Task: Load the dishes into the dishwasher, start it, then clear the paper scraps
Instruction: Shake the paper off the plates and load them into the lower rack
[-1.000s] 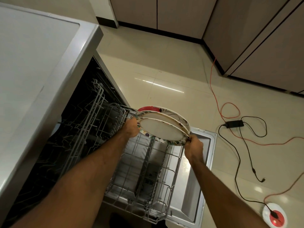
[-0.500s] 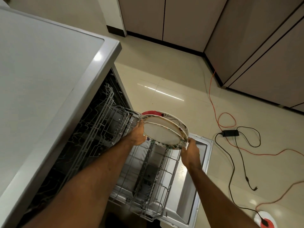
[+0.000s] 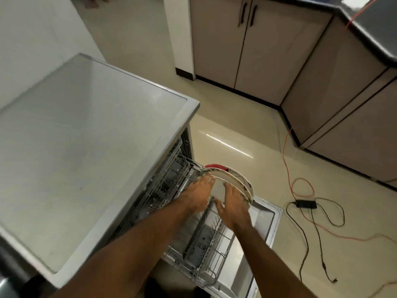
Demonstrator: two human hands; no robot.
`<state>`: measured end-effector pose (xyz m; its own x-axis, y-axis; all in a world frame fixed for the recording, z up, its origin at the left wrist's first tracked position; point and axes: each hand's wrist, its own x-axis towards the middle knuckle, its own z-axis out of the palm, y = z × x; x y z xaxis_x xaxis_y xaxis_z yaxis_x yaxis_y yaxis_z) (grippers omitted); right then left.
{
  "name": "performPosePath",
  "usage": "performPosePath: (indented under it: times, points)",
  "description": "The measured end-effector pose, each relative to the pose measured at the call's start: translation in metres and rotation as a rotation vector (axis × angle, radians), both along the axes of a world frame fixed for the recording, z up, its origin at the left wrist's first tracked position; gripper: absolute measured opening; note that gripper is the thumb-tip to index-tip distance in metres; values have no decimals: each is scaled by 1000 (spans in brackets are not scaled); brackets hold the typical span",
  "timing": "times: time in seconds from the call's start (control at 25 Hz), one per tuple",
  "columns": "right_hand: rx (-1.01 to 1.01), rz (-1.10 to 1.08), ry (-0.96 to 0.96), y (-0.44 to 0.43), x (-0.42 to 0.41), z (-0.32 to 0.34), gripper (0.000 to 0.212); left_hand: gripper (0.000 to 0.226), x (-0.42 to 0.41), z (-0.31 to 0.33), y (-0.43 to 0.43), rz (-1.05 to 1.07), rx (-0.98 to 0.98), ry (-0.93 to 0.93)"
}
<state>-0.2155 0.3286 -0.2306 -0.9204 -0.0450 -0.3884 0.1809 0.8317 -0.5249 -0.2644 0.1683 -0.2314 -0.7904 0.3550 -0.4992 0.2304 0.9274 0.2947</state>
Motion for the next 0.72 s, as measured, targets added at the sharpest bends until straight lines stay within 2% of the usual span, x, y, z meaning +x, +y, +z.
performPosePath:
  times: [0.2,0.32,0.48,0.72]
  points:
    - [-25,280,193,-48,1,81,82,92,25,87,-50,-45,-9,248]
    - [-26,408,274,-80,0,123,85,89,43,139,-92,13,-62,339]
    - [-76,601,372,-141,1,176,85,88,76,196,-156,195,-103,385]
    - [-116,982,438,-268,26,216,88,86,173,250,-258,501,-253,456]
